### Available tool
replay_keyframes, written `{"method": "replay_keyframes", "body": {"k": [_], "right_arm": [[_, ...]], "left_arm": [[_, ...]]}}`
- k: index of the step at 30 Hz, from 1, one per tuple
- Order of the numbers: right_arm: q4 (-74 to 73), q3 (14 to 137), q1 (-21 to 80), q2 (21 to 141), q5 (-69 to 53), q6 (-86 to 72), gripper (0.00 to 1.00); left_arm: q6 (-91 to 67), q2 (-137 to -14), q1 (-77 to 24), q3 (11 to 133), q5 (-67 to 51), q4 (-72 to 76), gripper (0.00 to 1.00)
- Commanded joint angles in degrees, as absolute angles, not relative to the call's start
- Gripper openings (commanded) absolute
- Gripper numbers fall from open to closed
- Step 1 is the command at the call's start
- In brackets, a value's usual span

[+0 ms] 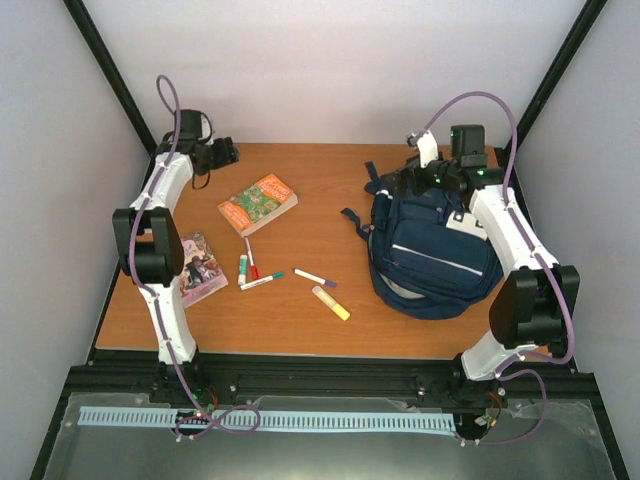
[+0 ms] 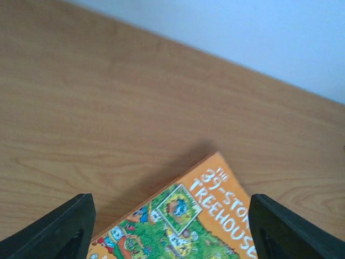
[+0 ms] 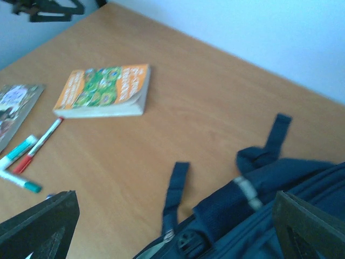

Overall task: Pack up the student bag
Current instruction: Move the book to the center of the board.

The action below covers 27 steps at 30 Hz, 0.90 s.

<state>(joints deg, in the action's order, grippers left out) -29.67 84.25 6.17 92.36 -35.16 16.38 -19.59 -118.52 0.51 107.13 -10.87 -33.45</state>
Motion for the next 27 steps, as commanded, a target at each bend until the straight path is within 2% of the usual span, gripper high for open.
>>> {"method": "replay_keyframes", "body": {"k": [1,5,9,14,20,27], "right_arm": [[-28.7,78.62,8.75,91.49,-40.23,16.15,1.0],[-30.32,74.56,12.63,90.18,-41.42,19.94,0.97],[-31.7,70.42,13.49,89.26,-46.35,25.95,0.86],[-32.86,65.96,13.45,88.55,-52.28,30.13,0.84],[-33.71,64.48,13.45,87.73,-51.4,32.83,0.78],[-32.27,63.52,13.51,86.63,-48.83,31.15,0.77]], "left_arm": [[-19.84,-122.9,3.1,107.79,-23.36,-34.25,0.83],[-19.42,-125.75,3.98,108.4,-21.84,-35.82,0.85],[-22.25,-125.88,4.04,104.58,-15.6,-33.54,0.88],[-22.53,-125.98,4.04,100.99,-17.6,-31.49,0.89],[-22.74,-127.92,3.96,100.27,-20.83,-29.39,0.85],[-19.7,-130.67,2.58,101.62,-24.88,-30.35,0.83]]}}
